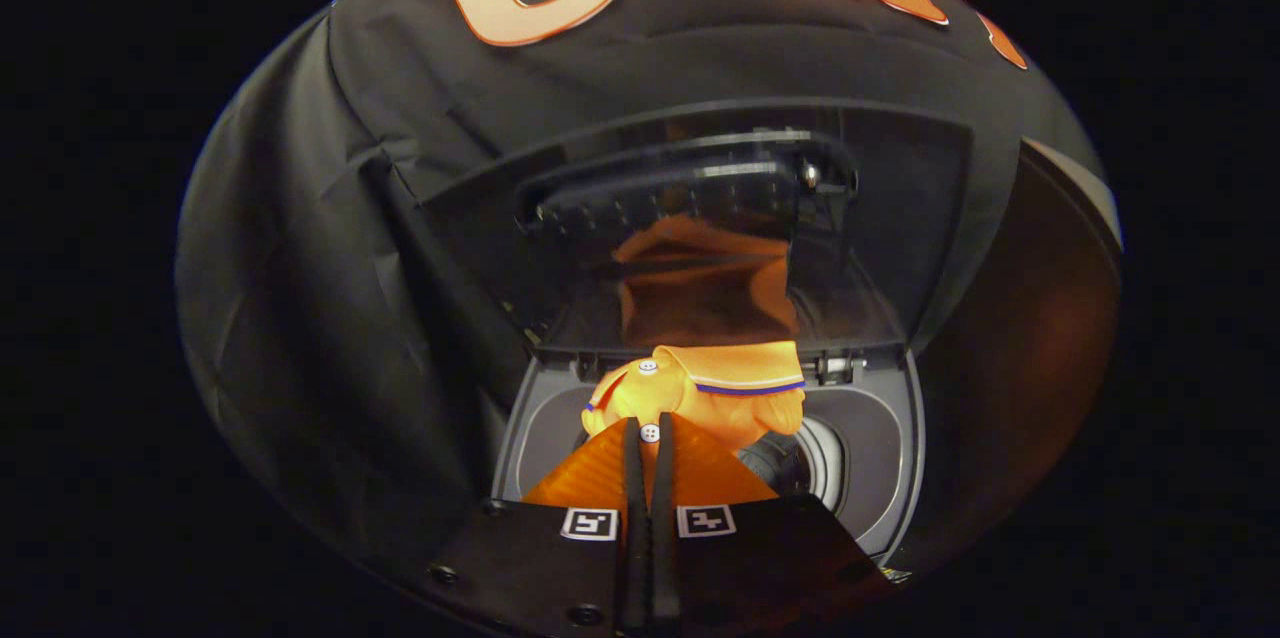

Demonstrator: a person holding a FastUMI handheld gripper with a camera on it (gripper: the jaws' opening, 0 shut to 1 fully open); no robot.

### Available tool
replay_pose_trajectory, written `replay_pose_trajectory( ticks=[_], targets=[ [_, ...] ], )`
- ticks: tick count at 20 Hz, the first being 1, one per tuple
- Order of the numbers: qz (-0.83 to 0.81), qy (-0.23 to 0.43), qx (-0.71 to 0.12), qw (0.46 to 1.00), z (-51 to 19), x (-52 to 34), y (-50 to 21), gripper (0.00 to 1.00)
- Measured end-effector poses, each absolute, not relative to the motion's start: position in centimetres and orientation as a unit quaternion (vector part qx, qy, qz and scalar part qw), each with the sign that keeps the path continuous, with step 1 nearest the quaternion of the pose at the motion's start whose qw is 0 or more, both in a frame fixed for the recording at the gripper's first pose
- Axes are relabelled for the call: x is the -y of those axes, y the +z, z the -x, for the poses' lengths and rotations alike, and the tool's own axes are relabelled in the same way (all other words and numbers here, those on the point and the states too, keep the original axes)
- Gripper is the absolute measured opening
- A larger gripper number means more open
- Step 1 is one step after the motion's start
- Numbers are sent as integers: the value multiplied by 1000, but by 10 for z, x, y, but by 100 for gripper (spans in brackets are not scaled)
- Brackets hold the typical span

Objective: Put the clothes into the washing machine and then close the washing machine lid.

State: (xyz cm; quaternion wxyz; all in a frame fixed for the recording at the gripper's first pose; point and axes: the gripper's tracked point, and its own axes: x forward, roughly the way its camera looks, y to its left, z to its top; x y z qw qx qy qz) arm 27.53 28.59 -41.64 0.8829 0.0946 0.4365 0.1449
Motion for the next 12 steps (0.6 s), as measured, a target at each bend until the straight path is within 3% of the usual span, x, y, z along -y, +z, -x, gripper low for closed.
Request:
replay_pose_trajectory(
  ticks=[12],
  targets=[
    [-97,113,-488,860,-240,-282,-511,8]
  ],
)
